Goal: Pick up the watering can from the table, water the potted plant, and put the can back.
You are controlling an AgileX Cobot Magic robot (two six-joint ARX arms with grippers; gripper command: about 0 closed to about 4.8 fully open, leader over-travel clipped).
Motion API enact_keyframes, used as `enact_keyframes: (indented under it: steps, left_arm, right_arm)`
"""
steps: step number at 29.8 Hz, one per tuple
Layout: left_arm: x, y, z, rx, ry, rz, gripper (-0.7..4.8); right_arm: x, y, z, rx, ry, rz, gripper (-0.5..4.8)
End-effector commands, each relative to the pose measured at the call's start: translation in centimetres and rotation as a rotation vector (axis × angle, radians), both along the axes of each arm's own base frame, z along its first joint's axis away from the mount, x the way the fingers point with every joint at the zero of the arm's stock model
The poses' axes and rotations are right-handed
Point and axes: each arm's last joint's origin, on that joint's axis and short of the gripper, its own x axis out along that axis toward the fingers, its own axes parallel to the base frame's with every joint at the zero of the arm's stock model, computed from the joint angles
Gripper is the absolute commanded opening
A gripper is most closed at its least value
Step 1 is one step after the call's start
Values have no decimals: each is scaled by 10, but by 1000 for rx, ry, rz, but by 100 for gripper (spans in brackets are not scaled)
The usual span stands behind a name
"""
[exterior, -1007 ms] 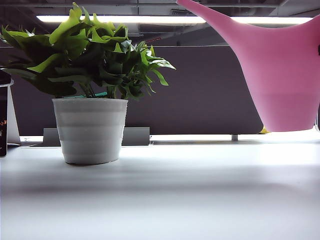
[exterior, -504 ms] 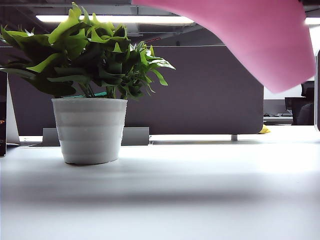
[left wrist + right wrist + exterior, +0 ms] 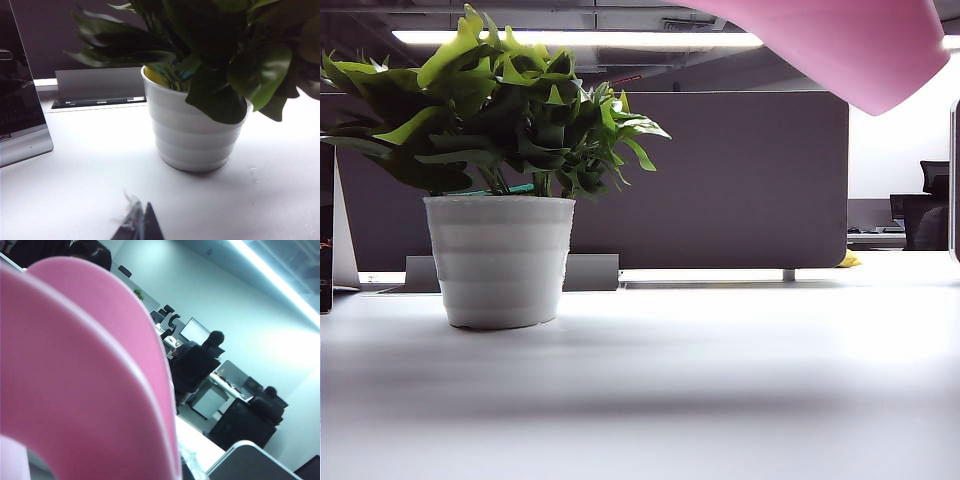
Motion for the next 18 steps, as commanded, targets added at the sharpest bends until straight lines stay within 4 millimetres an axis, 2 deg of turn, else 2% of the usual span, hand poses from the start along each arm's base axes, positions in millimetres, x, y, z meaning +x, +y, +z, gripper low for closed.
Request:
enact_keyframes:
  steps: [1,14,18]
  left_arm:
    - [0,0,1,-3,-5,-4,-5]
    - [0,0,1,-4,-5,-4,-5]
    - [0,0,1,-4,-5,-4,-5]
  right_arm:
    - [-1,0,20,-1,-133,-27,-6]
    - [17,3,38,-98,-175,-50,-5]
    - [18,13,43,-162,-197,-37,-5]
